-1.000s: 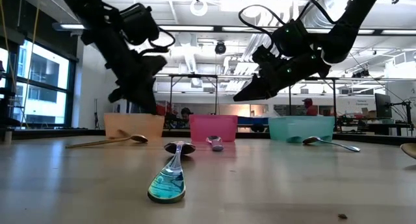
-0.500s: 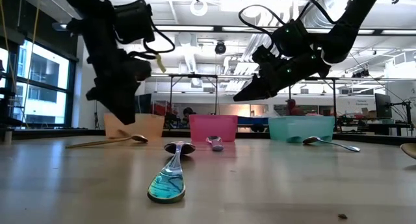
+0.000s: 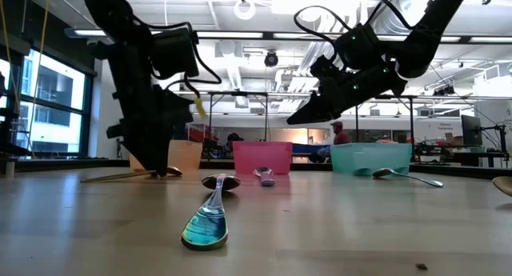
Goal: Sort silverware by color (type)
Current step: Put the top yellow spoon into the pink bin
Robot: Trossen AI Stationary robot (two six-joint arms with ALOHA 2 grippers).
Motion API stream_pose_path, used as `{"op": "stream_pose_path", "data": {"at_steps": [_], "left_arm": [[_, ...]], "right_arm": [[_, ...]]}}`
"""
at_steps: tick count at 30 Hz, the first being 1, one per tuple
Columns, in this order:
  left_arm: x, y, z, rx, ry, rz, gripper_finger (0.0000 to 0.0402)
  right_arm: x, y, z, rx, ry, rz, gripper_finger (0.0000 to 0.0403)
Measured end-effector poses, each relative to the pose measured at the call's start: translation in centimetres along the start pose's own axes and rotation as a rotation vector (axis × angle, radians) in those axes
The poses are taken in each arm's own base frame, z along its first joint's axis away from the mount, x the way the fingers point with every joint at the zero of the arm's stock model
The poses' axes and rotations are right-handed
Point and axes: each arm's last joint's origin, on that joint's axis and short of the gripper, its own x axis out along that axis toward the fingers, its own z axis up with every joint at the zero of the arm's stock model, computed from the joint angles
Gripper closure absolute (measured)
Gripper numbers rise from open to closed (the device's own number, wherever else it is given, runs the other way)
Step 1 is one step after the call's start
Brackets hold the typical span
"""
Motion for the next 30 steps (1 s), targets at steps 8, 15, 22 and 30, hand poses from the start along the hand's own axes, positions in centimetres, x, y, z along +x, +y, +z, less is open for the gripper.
{"op": "stream_pose_path", "data": {"at_steps": [8, 15, 22, 30], "left_arm": [[-0.6, 0.0, 0.5, 0.06, -0.016, -0.08, 0.0392], [-2.8, 0.7, 4.1, 0.016, -0.181, -0.297, 0.0396], [-5.8, 3.3, 10.5, -0.087, -0.461, -0.482, 0.0398], [-5.9, 6.2, 17.0, -0.129, -0.703, -0.534, 0.0399]], "right_arm": [[0.0, 0.0, 0.0, 0.0, 0.0, 0.0, 0.0402], [0.0, 0.0, 0.0, -0.001, -0.001, 0.0, 0.0402], [0.0, 0.0, 0.1, -0.002, -0.006, -0.001, 0.0402], [0.0, 0.0, 0.3, -0.008, -0.025, -0.004, 0.0402]]}}
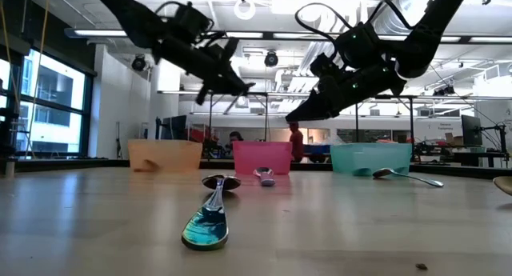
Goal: Sort silverware by color (type)
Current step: Put the top yellow spoon into the pink bin
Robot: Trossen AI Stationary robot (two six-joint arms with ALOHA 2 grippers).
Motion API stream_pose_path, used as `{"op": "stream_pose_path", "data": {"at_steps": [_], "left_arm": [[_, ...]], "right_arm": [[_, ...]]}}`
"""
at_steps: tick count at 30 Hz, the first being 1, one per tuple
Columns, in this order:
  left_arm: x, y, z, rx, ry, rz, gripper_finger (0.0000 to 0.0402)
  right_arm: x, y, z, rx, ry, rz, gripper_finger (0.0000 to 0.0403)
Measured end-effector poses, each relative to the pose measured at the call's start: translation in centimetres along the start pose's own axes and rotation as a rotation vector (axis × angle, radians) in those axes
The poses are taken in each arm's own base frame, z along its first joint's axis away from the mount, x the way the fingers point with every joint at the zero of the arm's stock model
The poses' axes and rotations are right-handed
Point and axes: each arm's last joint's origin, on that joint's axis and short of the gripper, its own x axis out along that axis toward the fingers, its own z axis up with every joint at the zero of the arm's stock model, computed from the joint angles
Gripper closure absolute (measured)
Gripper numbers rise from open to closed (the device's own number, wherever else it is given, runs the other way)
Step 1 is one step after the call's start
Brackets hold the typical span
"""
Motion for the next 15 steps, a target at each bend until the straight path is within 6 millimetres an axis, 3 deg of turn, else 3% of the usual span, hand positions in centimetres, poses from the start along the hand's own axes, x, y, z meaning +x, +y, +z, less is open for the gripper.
{"op": "stream_pose_path", "data": {"at_steps": [5, 10, 15], "left_arm": [[3.7, 1.4, 0.8, -0.055, 0.007, -0.087, 0.0398], [7.0, 2.5, 0.3, -0.052, 0.04, -0.065, 0.0398], [8.9, 3.7, -0.4, -0.029, 0.042, -0.004, 0.0397]], "right_arm": [[0.0, 0.0, 0.0, -0.017, -0.001, 0.0, 0.0402], [0.0, 0.0, 0.0, -0.017, -0.001, 0.0, 0.0402], [0.0, 0.0, 0.0, -0.017, -0.001, 0.0, 0.0402]]}}
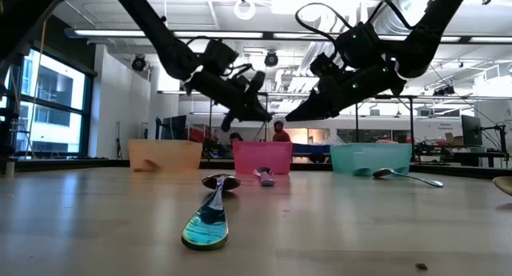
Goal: Sort silverware by color (type)
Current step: Put the top yellow spoon into the pink bin, then put the top iridescent spoon into the orange bin
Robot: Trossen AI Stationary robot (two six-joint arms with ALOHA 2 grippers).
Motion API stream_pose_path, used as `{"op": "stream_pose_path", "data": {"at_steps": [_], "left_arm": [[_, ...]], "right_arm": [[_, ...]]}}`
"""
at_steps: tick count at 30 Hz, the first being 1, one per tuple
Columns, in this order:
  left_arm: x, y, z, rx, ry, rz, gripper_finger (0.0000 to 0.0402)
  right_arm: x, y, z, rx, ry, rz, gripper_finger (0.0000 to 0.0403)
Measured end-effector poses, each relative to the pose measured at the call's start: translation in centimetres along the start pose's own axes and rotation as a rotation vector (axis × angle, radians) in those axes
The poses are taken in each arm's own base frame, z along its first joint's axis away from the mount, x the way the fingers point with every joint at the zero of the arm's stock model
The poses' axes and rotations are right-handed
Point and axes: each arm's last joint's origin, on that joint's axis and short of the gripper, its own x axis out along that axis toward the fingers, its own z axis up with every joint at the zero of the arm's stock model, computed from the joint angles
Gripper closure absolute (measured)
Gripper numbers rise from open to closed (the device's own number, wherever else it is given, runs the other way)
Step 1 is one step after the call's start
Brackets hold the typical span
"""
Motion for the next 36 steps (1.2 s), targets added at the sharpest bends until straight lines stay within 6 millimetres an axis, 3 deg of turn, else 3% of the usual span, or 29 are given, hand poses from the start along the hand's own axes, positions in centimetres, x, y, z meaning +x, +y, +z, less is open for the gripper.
{"op": "stream_pose_path", "data": {"at_steps": [15, 29, 36], "left_arm": [[0.7, 0.7, -1.3, 0.11, 0.059, 0.078, 0.0393], [0.7, 0.8, -1.6, 0.201, 0.094, 0.086, 0.0328], [-0.1, -0.6, -1.1, 0.335, 0.099, 0.064, 0.036]], "right_arm": [[0.0, 0.0, 0.0, 0.0, 0.001, 0.0, 0.0402], [0.0, 0.0, 0.0, 0.001, 0.001, 0.0, 0.0402], [0.0, 0.0, 0.0, 0.023, 0.003, 0.001, 0.0402]]}}
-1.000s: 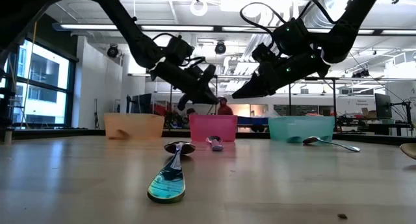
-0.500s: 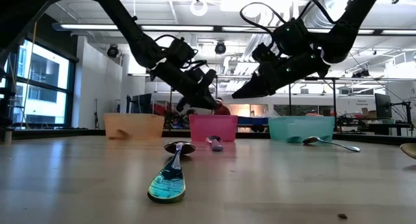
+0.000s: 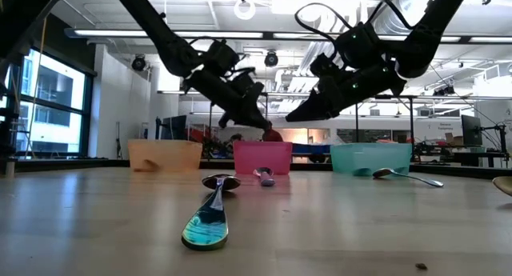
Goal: Sort silverware by color (type)
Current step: Put the top iridescent spoon into the orange bin
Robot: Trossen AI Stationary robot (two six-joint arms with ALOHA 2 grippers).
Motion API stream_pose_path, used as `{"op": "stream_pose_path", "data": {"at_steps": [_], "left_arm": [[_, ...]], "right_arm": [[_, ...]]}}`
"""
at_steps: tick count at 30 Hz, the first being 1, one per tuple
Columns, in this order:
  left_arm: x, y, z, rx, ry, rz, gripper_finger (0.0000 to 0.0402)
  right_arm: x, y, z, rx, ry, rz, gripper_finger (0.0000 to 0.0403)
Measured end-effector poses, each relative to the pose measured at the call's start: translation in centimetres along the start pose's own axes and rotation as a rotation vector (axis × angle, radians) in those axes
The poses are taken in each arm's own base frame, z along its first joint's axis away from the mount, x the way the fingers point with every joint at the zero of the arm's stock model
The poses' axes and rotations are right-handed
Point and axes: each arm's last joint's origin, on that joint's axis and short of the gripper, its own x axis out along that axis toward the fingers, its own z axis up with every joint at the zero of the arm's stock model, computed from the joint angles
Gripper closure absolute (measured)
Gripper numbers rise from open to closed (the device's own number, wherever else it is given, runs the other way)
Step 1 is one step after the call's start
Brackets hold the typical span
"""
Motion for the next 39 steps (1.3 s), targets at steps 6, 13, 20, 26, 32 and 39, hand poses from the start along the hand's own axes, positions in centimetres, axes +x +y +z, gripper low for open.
{"op": "stream_pose_path", "data": {"at_steps": [6, 13, 20, 26, 32, 39], "left_arm": [[-1.5, -2.1, -0.9, 0.072, -0.071, -0.053, 0.0399], [-4.6, -4.9, -3.6, 0.137, -0.222, -0.143, 0.04], [-7.8, -6.3, -6.3, 0.244, -0.339, -0.196, 0.0401], [-9.3, -5.4, -8.2, 0.229, -0.398, -0.19, 0.0401], [-9.7, -4.8, -9.2, 0.221, -0.387, -0.178, 0.0401], [-9.8, -5.1, -9.4, 0.18, -0.388, -0.197, 0.0401]], "right_arm": [[0.0, 0.0, -0.2, 0.037, 0.025, 0.003, 0.0402], [0.1, 0.3, -0.4, 0.082, 0.058, -0.104, 0.0402], [0.3, 1.6, -0.7, 0.136, 0.104, -0.233, 0.0402], [-0.5, 4.1, -0.4, 0.29, 0.28, -0.285, 0.0402], [-2.6, 7.2, 0.9, 0.49, 0.605, -0.433, 0.0365], [-5.1, 9.3, 0.2, 0.818, 0.841, -0.659, 0.0286]]}}
